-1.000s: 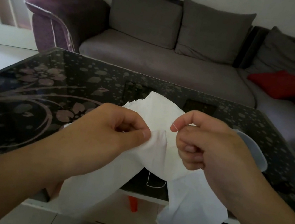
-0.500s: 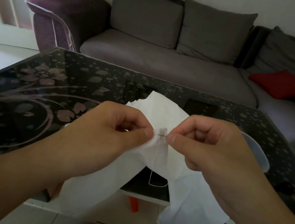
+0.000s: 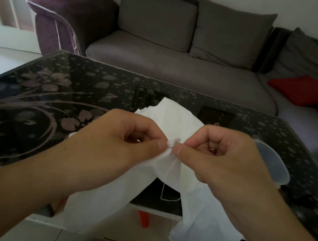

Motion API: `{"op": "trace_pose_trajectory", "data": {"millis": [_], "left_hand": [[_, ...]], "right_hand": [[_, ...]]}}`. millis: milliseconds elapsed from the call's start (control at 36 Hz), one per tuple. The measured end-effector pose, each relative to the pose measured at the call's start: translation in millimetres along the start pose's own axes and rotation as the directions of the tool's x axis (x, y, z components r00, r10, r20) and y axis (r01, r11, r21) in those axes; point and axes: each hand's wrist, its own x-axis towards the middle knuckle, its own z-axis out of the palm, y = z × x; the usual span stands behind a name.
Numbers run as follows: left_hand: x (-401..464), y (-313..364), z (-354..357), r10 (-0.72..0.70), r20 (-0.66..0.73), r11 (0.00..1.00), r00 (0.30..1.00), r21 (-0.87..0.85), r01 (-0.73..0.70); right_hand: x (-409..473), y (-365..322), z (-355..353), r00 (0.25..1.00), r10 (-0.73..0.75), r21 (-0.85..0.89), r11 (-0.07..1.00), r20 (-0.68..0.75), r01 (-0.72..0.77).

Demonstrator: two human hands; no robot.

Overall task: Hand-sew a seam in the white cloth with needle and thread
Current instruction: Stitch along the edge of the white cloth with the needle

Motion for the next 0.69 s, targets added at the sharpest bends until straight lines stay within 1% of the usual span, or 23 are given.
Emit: {"op": "trace_pose_trajectory", "data": {"millis": [139, 250, 306, 389, 444, 694], "left_hand": [[0.7, 0.8, 1.0, 0.014, 0.003, 1.000, 1.000, 0.000, -0.014], [0.3, 2.1, 0.3, 0.012, 0.011, 1.000, 1.000, -0.020, -0.012], [-0.7, 2.1, 0.5, 0.015, 0.015, 1.000, 1.000, -0.028, -0.015], [-1.3, 2.2, 1.7, 0.016, 0.018, 1.000, 1.000, -0.027, -0.015], [-1.3, 2.3, 1.8, 0.015, 0.020, 0.999, 1.000, -0.029, -0.015], [-0.9, 2.2, 2.2, 0.007, -0.001, 1.000, 1.000, -0.016, -0.007]], "right_hand": [[-1.4, 2.0, 2.2, 0.998, -0.052, -0.057, 0.997, -0.029, 0.051], [-2.5, -0.6, 3.1, 0.997, -0.069, -0.048, 0.996, -0.014, 0.069], [-3.5, -3.1, 1.8, 0.996, -0.085, -0.023, 0.996, 0.027, 0.085], [-4.9, -4.9, -1.0, 0.993, -0.060, 0.069, 0.996, 0.105, 0.053], [-4.7, -5.9, -1.4, 0.990, -0.046, 0.101, 0.994, 0.134, 0.032], [-1.8, -4.8, -1.4, 0.994, -0.016, 0.083, 0.997, 0.110, 0.006]]}}
